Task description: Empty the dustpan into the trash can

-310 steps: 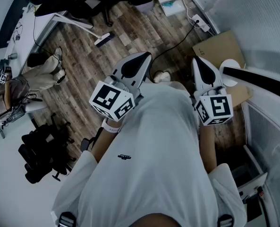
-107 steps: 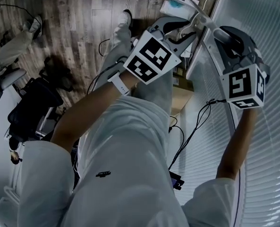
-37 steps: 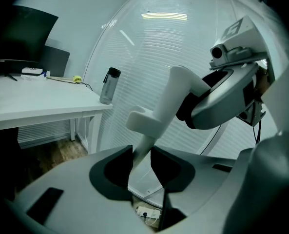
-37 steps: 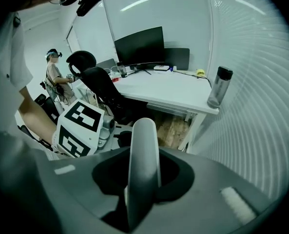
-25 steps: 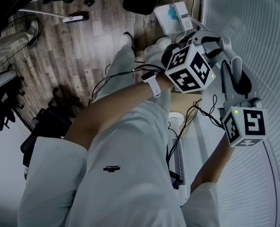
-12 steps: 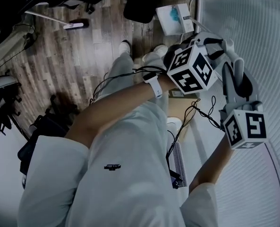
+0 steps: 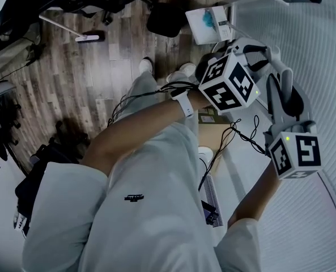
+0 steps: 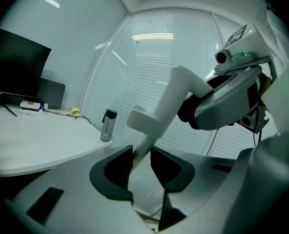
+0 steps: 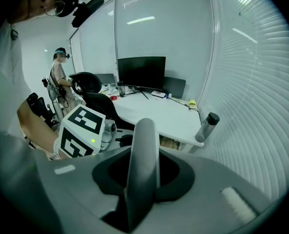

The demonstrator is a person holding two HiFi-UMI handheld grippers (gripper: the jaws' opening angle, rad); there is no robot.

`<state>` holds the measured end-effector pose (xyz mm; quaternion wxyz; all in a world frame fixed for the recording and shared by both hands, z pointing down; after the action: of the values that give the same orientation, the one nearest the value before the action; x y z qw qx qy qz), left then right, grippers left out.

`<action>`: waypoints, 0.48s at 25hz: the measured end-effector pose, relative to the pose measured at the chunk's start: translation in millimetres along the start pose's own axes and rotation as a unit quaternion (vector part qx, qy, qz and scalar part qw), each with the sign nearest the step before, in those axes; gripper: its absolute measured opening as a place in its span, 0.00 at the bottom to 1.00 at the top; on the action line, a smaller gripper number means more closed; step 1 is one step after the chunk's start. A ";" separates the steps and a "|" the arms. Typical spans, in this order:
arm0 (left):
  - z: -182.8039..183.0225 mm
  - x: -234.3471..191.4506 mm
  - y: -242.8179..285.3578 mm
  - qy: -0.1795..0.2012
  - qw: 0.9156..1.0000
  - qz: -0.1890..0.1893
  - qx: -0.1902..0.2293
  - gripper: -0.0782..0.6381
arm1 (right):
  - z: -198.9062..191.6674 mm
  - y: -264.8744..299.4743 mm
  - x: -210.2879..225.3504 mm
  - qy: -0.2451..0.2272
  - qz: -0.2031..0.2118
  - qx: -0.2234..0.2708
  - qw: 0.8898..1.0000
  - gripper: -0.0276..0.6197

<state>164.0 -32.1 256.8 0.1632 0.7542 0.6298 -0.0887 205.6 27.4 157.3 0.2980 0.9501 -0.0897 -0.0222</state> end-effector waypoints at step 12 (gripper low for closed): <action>43.0 -10.5 -42.2 0.006 0.998 0.037 0.041 0.28 | 45.5 -4.2 -35.9 -0.038 0.017 0.036 0.999 0.19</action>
<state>123.7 -50.7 214.6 0.1318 0.7837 0.5980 -0.1036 166.6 11.8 117.2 0.2607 0.9569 -0.1177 -0.0498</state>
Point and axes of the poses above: the fingertips, and each gripper's own axes: y forward along the fingers, x to its right, z out of its top, the point moved 7 cm from there along -y, backward along the fingers, and after that the axes turned 13 degrees about x, right-handed, at the moved point
